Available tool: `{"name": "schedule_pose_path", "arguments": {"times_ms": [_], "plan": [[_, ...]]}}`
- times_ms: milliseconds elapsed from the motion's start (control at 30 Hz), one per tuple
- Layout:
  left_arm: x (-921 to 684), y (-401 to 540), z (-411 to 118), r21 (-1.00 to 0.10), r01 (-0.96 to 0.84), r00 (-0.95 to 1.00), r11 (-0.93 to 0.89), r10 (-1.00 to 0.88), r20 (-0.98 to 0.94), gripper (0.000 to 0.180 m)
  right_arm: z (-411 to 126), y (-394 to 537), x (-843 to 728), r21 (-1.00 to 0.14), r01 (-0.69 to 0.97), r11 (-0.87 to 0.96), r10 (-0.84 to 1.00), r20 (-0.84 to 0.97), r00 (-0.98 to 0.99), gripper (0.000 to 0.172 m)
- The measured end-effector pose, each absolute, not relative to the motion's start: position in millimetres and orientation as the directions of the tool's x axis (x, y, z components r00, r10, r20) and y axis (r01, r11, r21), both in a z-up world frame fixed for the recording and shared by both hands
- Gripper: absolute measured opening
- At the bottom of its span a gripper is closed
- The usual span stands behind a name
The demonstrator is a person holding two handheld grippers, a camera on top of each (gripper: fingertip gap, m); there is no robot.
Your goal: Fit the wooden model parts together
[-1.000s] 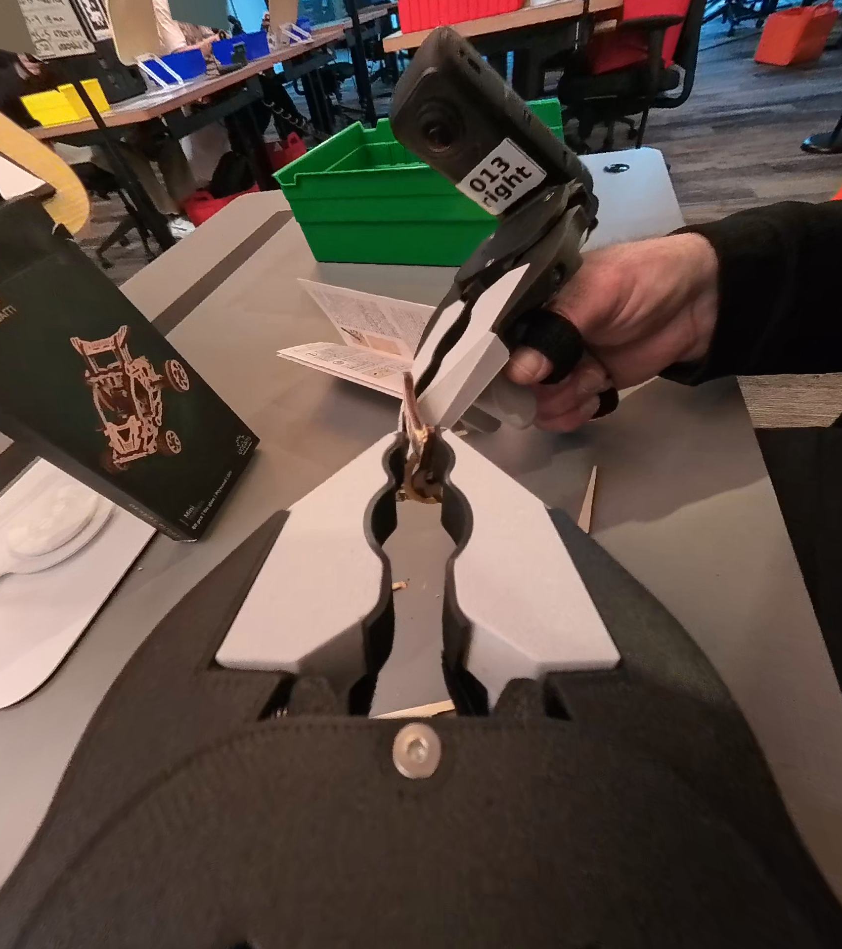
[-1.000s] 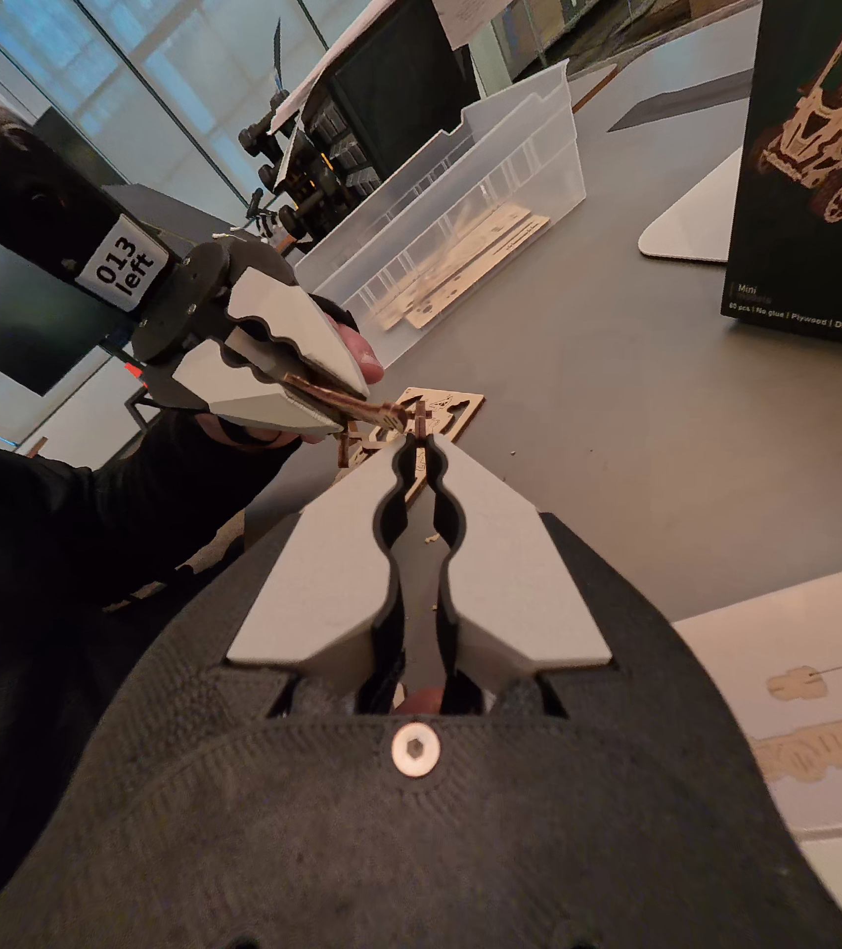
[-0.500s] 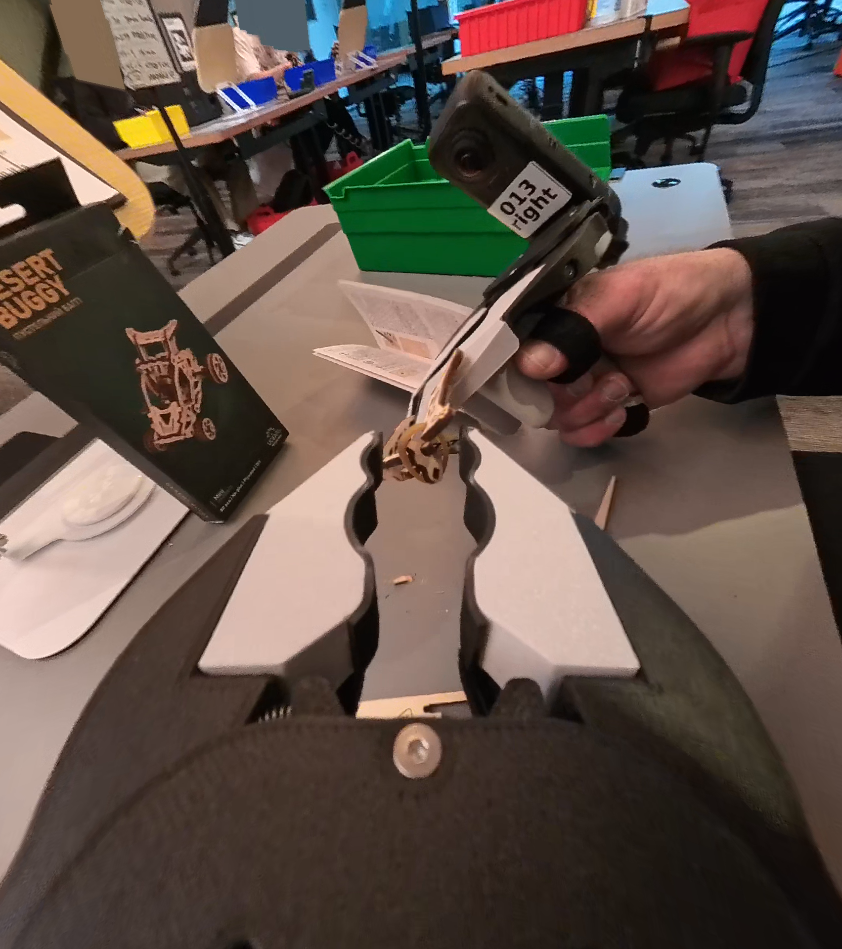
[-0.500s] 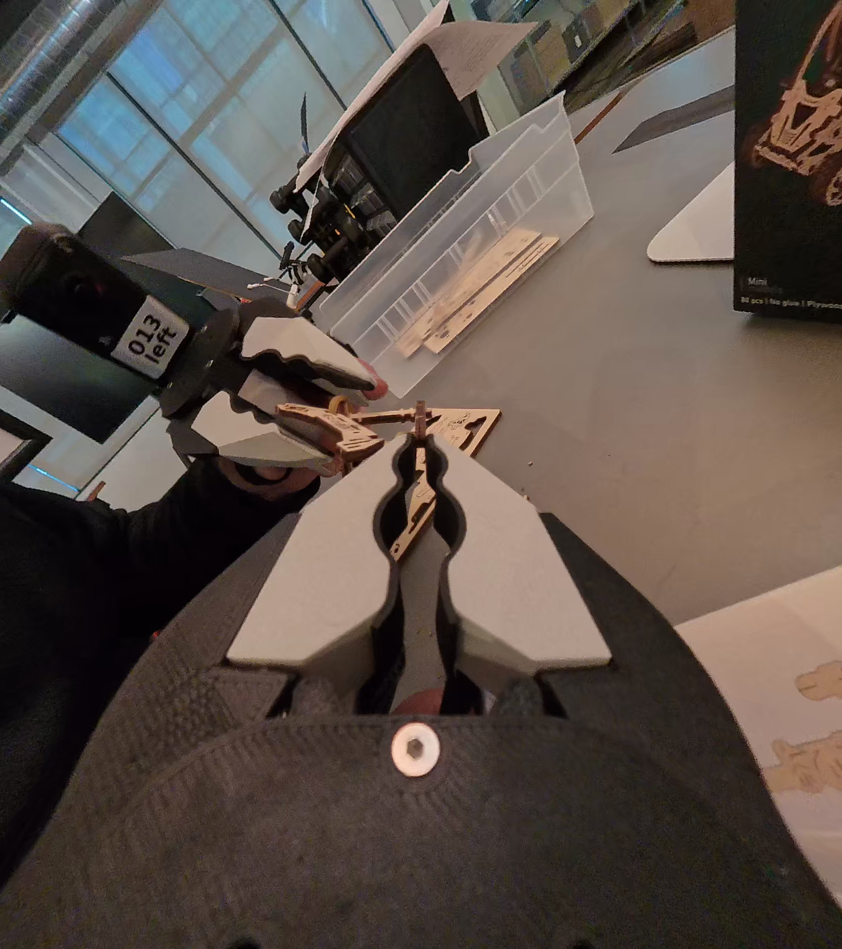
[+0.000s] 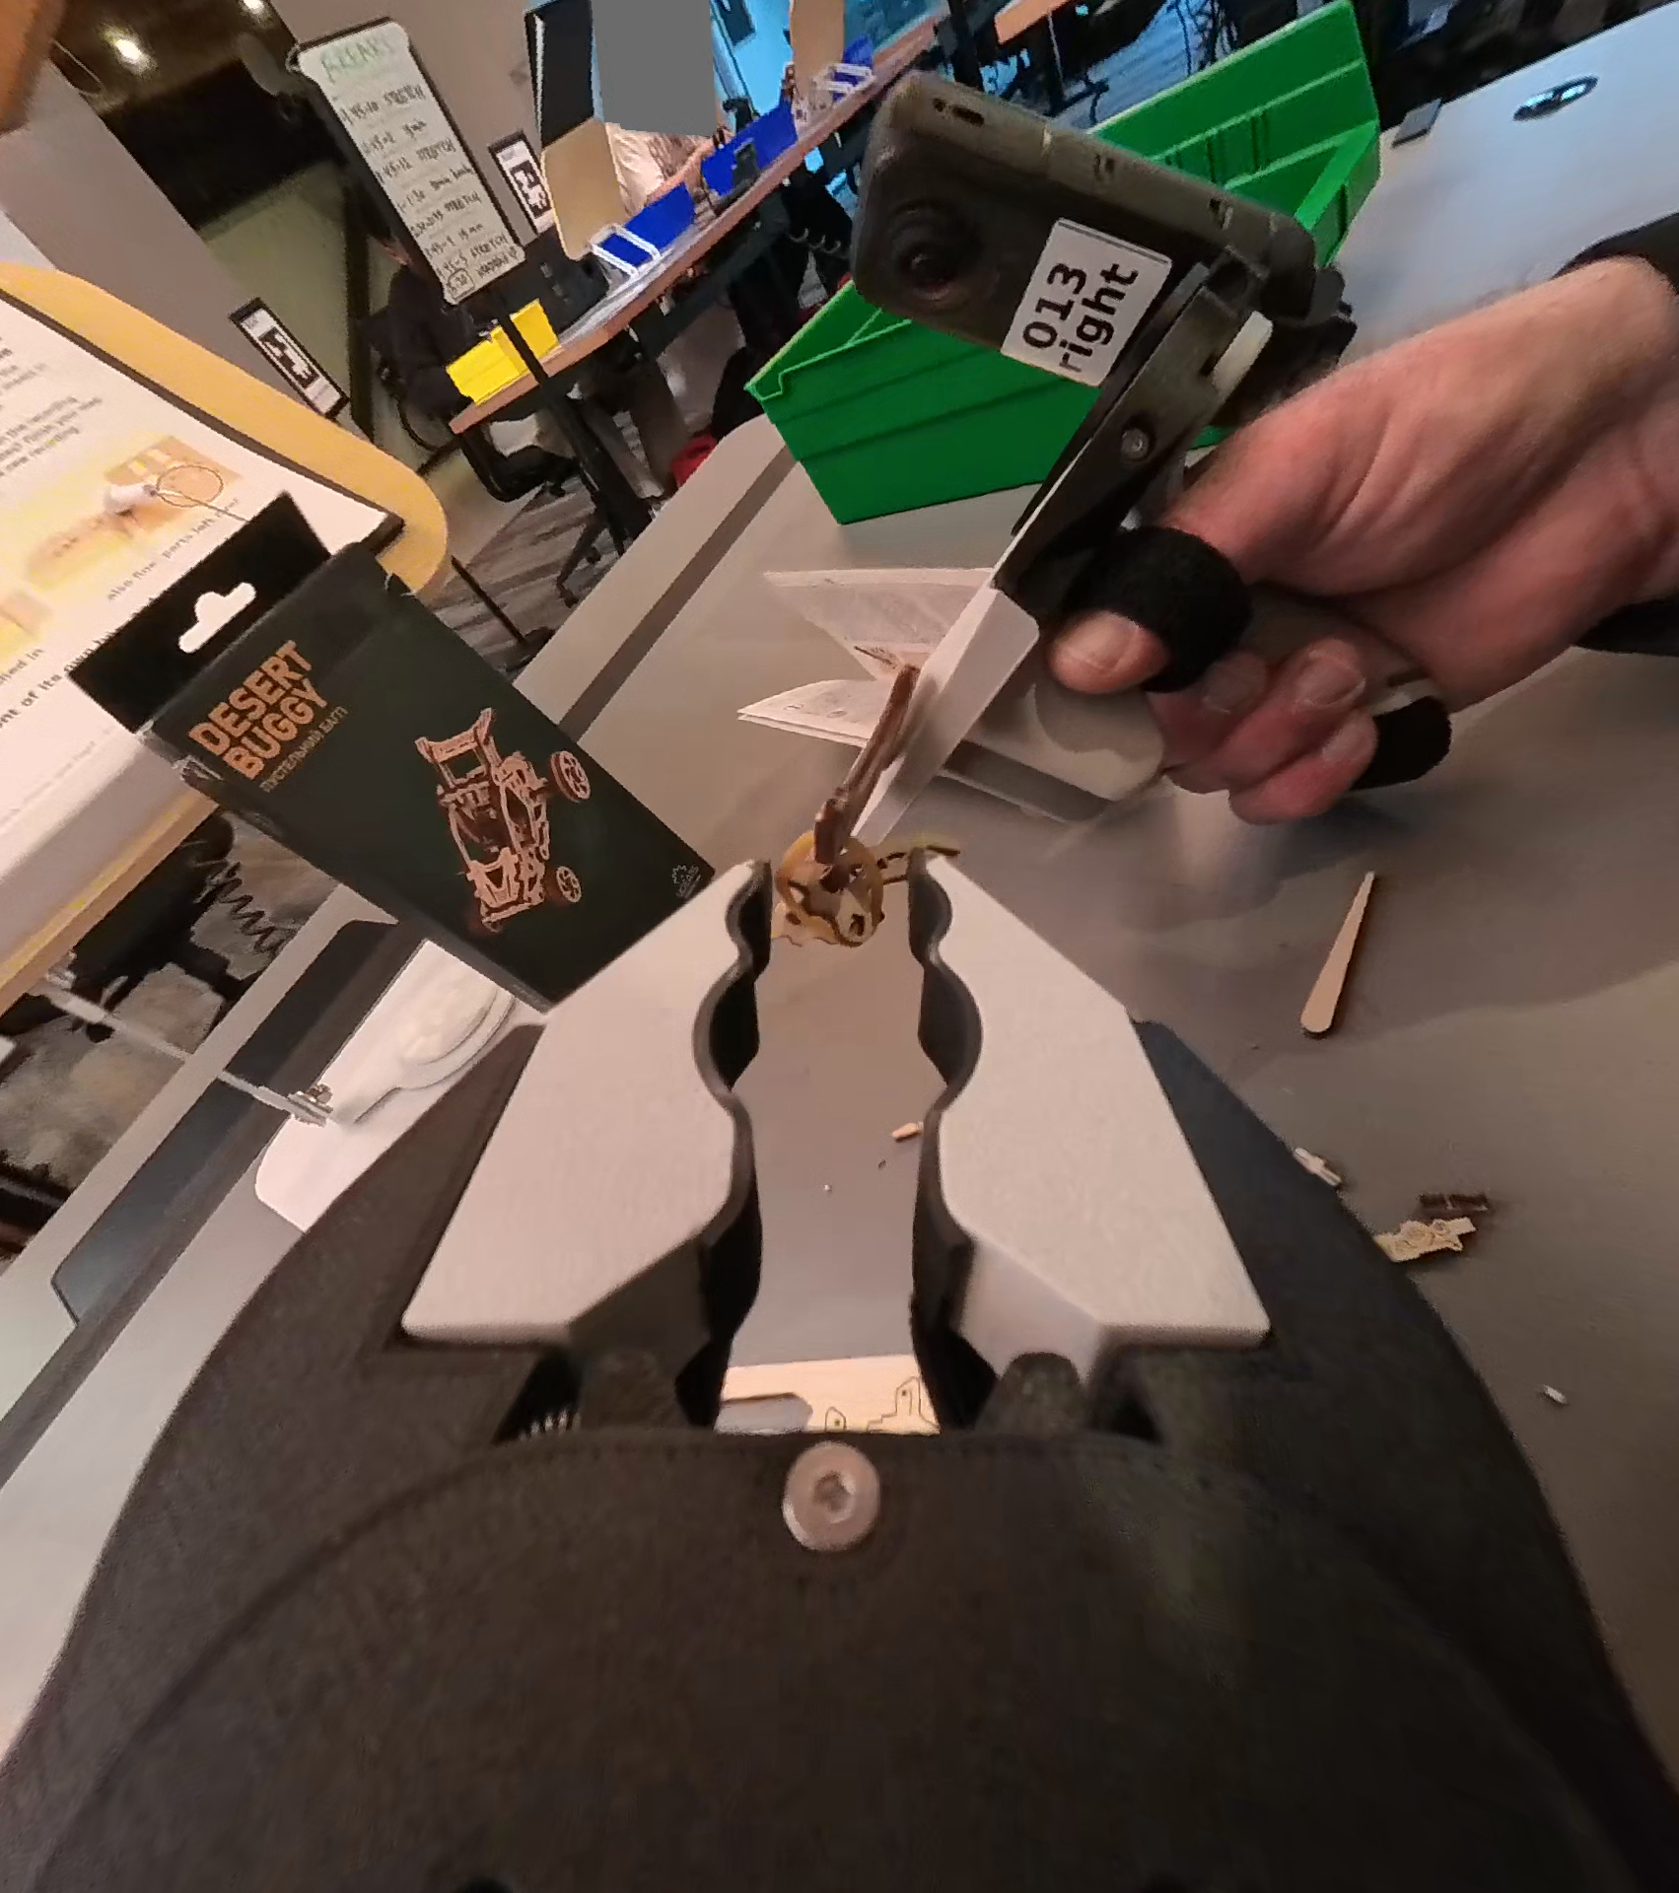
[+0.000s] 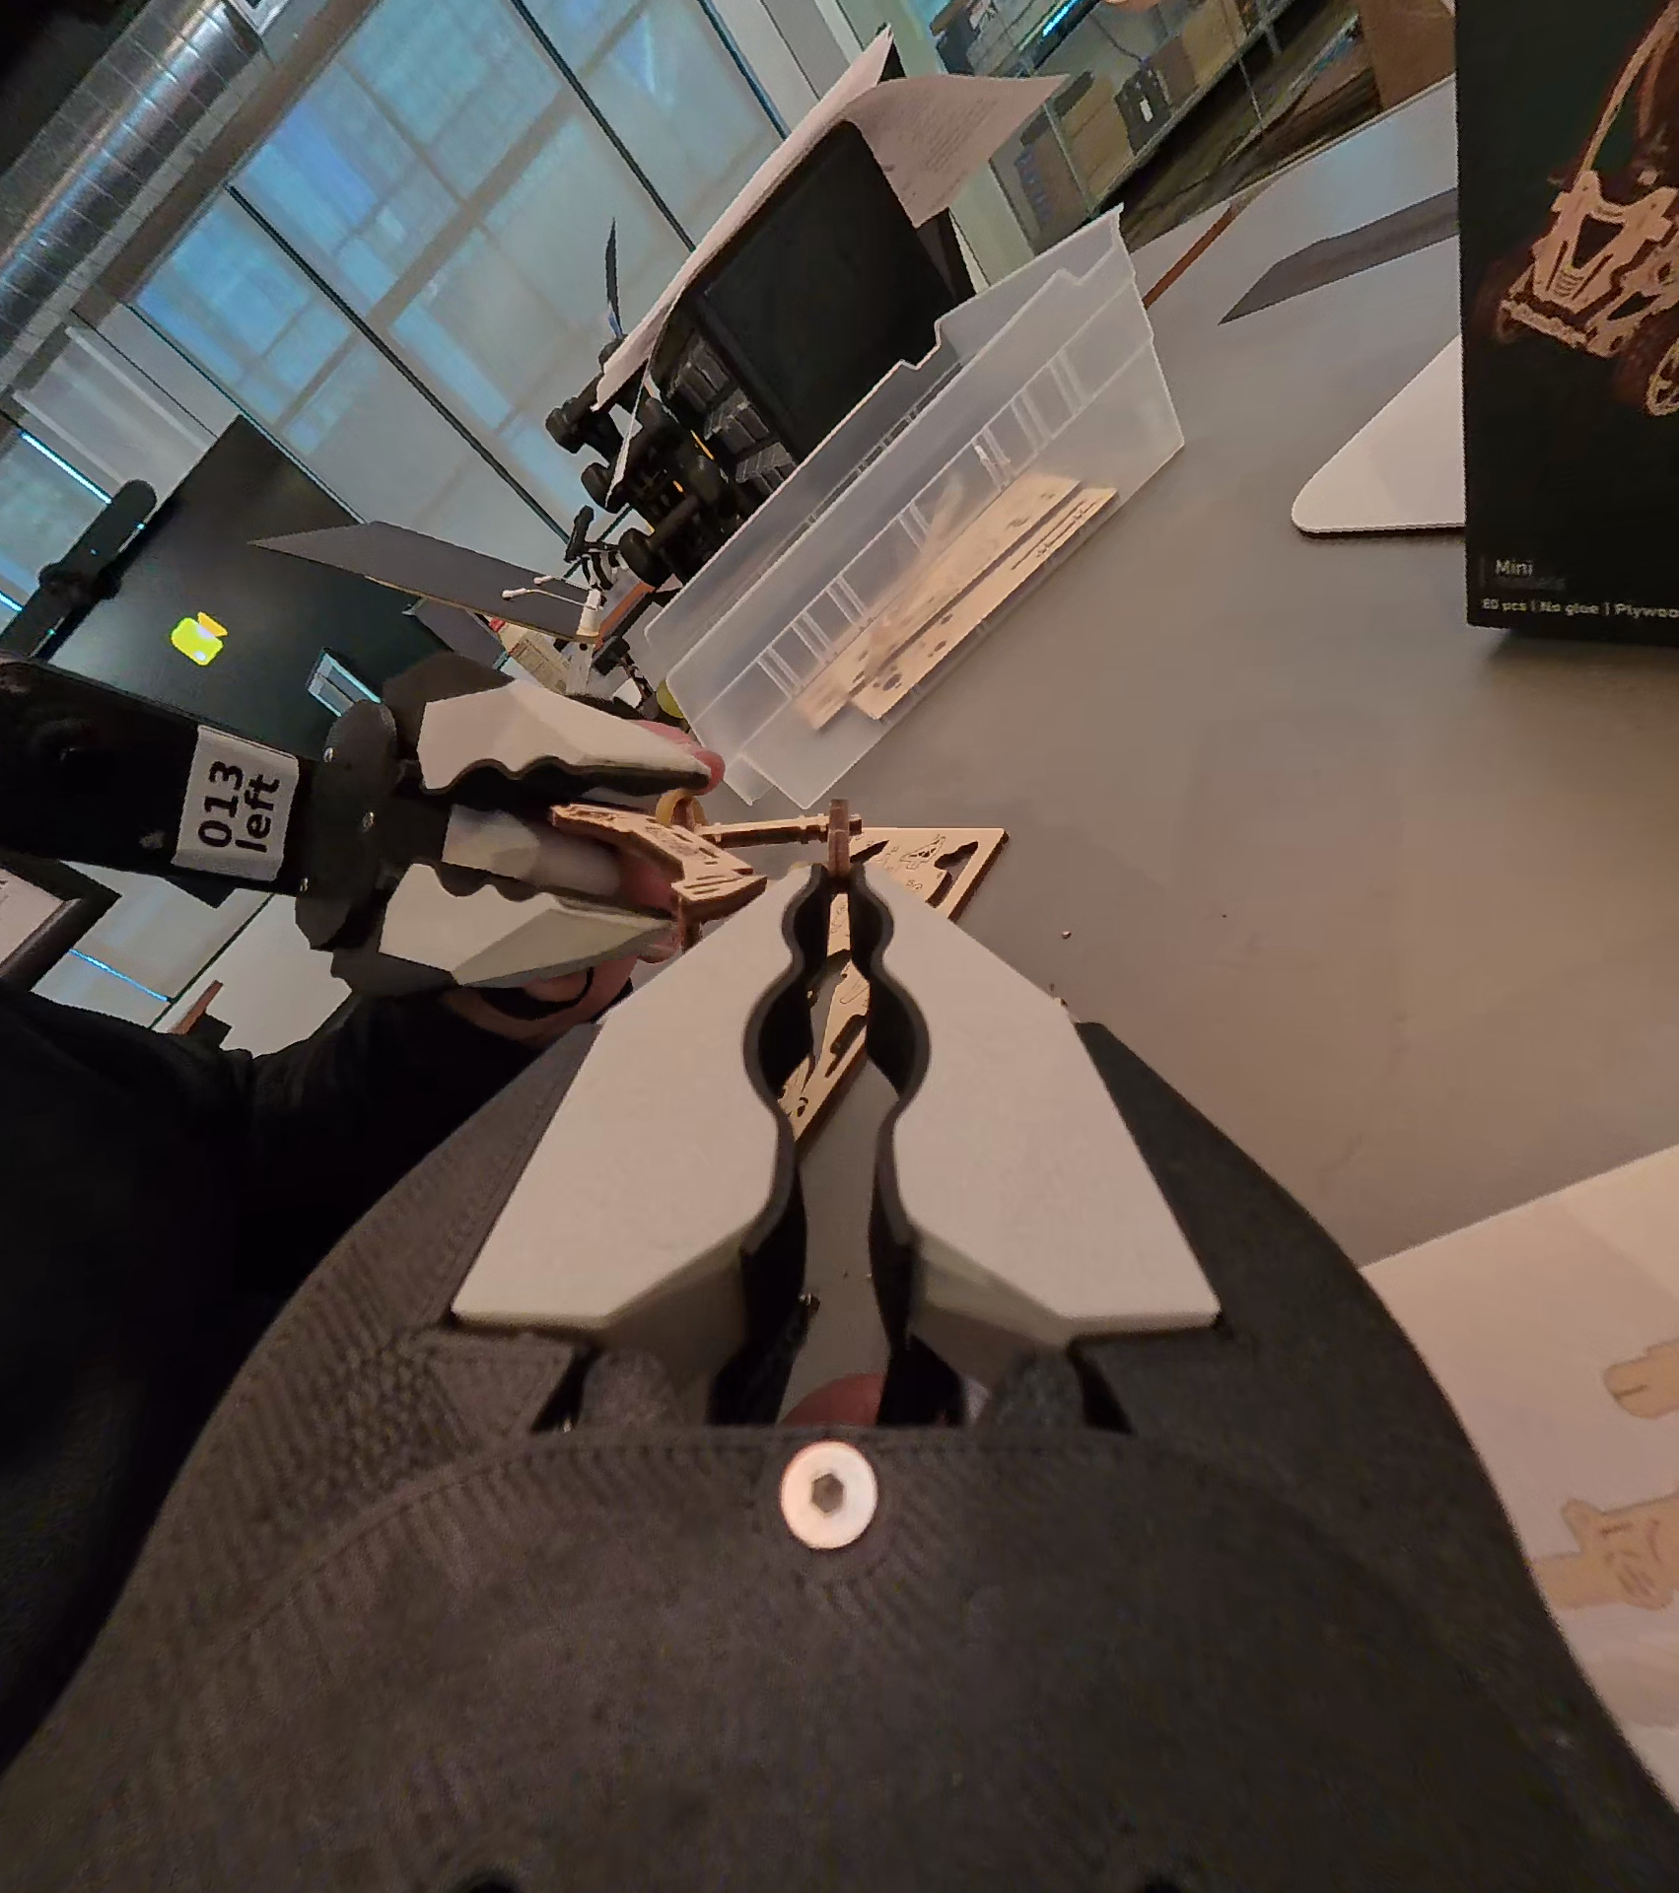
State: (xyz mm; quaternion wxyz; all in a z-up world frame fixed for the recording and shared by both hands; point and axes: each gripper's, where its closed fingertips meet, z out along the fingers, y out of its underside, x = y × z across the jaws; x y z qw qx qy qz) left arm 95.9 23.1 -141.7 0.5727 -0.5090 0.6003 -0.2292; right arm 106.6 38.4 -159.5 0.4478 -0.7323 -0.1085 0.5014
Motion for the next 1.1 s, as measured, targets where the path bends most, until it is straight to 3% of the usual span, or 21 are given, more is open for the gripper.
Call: {"name": "schedule_pose_path", "arguments": {"times_ms": [33,600,1100], "plan": [[96.7,22.6,-143.2,-0.854,-0.354,0.169,0.381,-0.872,-0.459,0.024,-159.7,38.4,106.4,-0.764,-0.291,-0.576,0.607,-0.638,0.474,0.000],[91.4,23.5,-140.8,-0.816,-0.376,0.286,0.440,-0.782,-0.553,0.021,-161.2,37.9,105.1,-0.765,-0.291,-0.575,0.605,-0.637,0.477,0.000],[97.5,23.6,-144.8,-0.790,-0.409,0.262,0.457,-0.770,-0.582,0.020,-164.2,39.2,103.7,-0.790,-0.256,-0.557,0.607,-0.598,0.522,0.000]]}}
